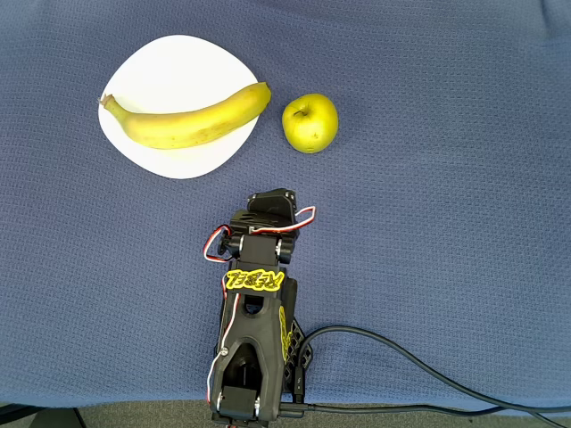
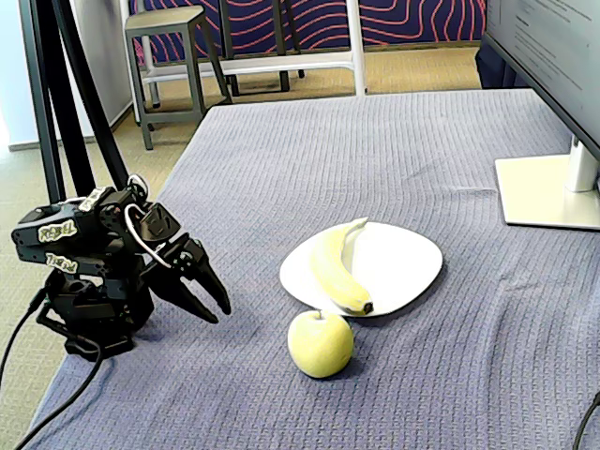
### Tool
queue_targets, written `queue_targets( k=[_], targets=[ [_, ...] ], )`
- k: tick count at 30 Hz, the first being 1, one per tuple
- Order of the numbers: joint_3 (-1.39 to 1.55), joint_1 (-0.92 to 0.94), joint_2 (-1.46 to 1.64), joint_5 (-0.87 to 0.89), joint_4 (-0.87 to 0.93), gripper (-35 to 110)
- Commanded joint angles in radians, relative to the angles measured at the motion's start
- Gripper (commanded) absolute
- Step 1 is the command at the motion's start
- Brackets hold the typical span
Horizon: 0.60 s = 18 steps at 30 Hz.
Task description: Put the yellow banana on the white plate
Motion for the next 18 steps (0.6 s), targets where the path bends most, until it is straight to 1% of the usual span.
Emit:
queue_targets(
  k=[1,18],
  targets=[
    [0.006,0.020,0.014,0.012,0.012,0],
    [0.021,0.008,0.055,-0.006,0.032,0]
  ],
)
